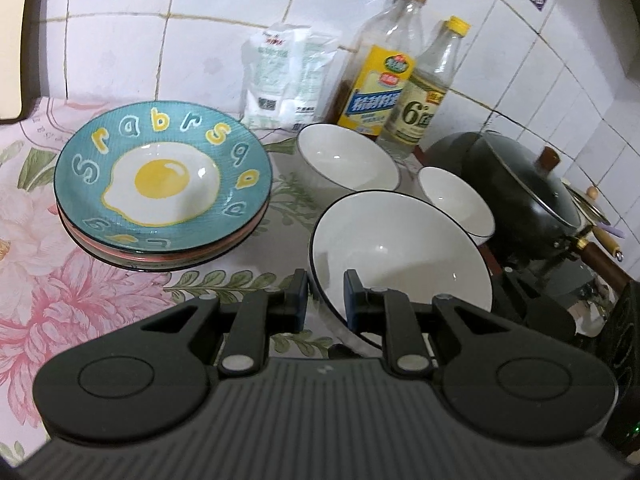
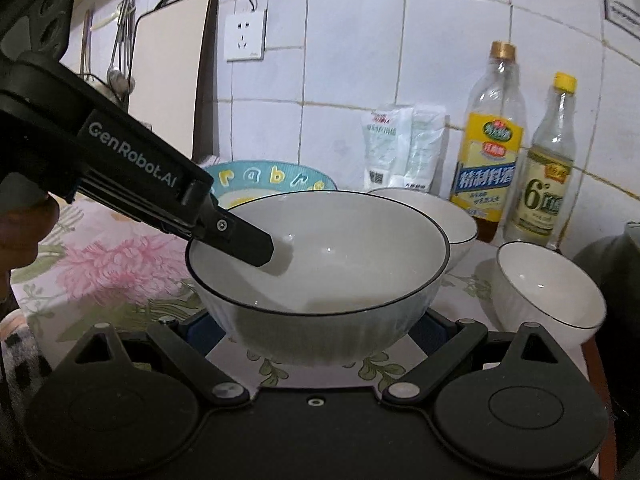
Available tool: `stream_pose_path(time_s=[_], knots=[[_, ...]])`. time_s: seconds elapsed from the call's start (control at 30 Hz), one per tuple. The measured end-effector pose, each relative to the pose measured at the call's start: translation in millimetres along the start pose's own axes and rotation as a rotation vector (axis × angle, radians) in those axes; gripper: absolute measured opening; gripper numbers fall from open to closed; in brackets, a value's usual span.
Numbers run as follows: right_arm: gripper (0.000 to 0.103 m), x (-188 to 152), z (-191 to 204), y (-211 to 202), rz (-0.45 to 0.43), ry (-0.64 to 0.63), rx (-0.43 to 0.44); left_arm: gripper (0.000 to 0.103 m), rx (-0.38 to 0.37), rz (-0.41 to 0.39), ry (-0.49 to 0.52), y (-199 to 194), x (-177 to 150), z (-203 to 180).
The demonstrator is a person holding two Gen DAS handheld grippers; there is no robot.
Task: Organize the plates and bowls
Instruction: 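Carry the white bowl beside the plate stack and lower it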
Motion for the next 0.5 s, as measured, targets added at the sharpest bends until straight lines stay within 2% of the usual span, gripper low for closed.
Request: stream_pose_path(time_s=[0.5], knots=[[0.098, -4, -2, 36, 0.062, 0.028, 0.019, 0.017, 0.043, 0.027, -0.007, 28, -2, 18]])
Point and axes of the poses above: each gripper's, at about its wrist camera, not at the fingertips, and y roughly the way its jaws point, z to its left, x to its top, the point moved 2 cm from there along y, roughly the way its jaws point, and after that the axes turned 7 degrees about y, right-handed, at the moved point
